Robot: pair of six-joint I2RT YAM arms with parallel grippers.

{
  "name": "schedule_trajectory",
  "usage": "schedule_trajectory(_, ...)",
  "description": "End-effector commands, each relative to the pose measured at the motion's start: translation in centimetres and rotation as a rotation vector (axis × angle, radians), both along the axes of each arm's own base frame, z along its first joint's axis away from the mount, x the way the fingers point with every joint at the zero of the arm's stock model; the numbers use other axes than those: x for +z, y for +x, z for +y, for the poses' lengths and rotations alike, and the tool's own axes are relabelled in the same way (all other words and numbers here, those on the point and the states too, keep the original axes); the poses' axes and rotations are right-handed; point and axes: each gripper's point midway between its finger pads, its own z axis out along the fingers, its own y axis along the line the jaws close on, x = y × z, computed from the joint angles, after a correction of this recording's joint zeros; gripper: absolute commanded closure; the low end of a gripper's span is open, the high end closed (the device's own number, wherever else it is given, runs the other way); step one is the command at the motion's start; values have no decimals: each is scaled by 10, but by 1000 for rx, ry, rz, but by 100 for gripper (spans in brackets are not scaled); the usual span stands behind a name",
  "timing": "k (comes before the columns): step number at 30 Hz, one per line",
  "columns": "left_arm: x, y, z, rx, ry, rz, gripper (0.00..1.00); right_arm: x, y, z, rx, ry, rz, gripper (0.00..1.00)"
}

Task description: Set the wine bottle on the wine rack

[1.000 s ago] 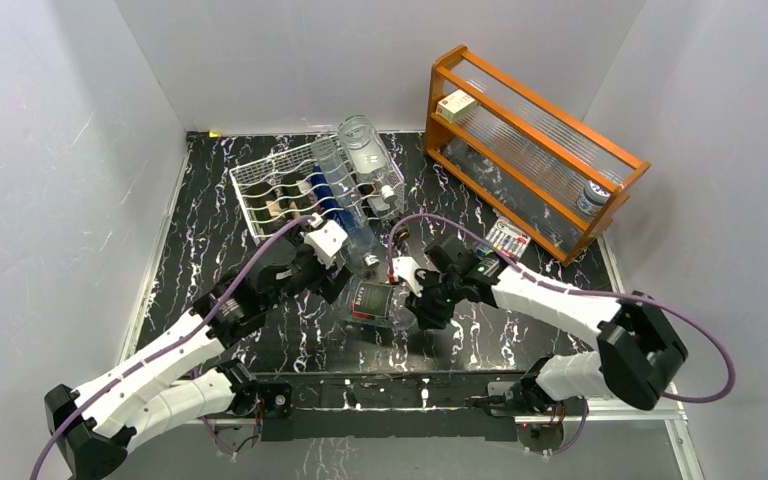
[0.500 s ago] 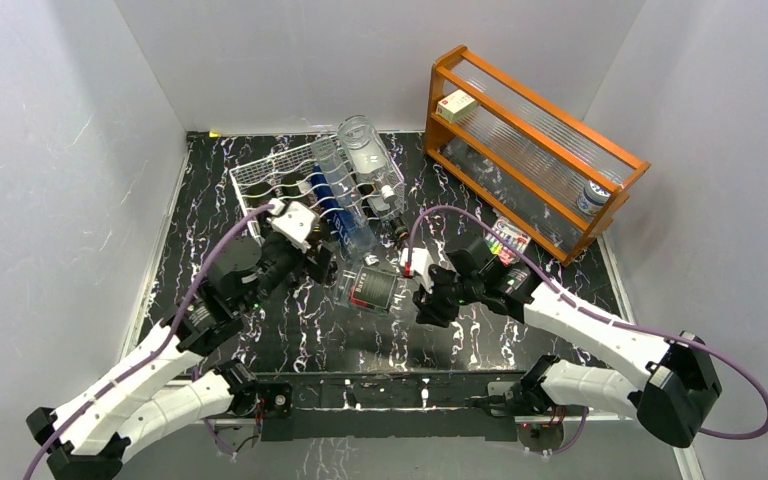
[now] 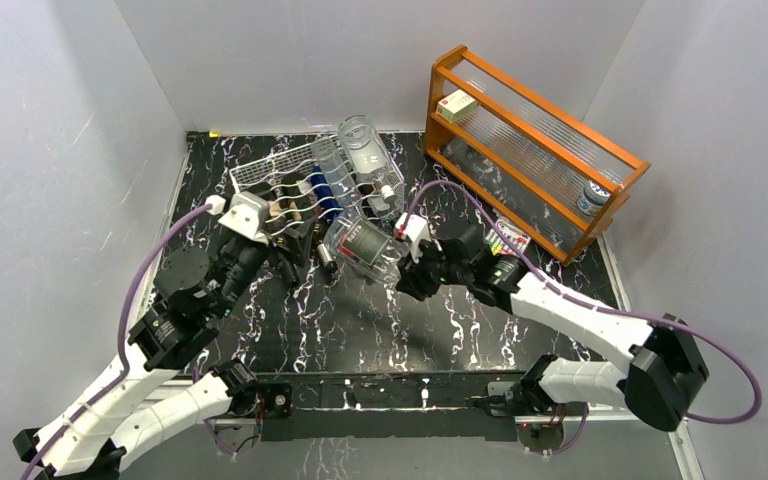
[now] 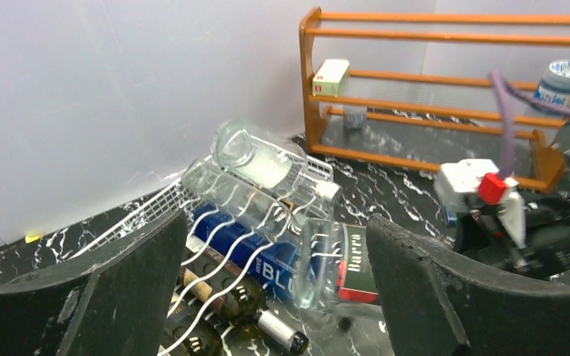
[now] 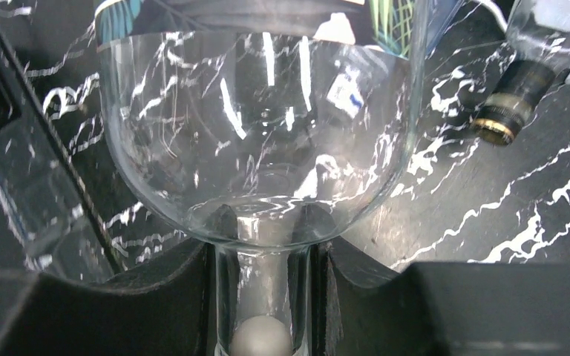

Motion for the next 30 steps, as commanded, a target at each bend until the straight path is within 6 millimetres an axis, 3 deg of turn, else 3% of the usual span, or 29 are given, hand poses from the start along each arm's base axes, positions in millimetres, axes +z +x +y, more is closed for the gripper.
schedule_trajectory(1, 41, -7, 19, 49, -100, -95, 11, 147, 52, 63, -85, 412, -255, 100)
schedule_trajectory(10, 45, -10, 40, 122, -104, -103, 10, 173, 95, 130, -219, 505, -191, 100)
schedule_trajectory(18, 41, -18, 69, 216, -148, -76, 9, 169, 133, 188, -357, 487, -163, 100)
schedule_trajectory(20, 38, -21, 76, 235, -167, -65, 8, 168, 146, 194, -433, 463, -178, 100)
schedule_trajectory(21, 37, -21, 80, 250, -180, -55, 7, 155, 152, 198, -461, 422, -157, 100)
schedule_trajectory(22, 35, -22, 84, 267, -195, -41, 6, 162, 159, 201, -505, 431, -144, 100)
schedule_trajectory(24, 29, -23, 94, 319, -228, 13, 2, 158, 168, 206, -543, 406, -128, 100)
schedule_trajectory(30, 24, -29, 112, 398, -251, 87, 2, 150, 177, 217, -567, 414, -124, 100)
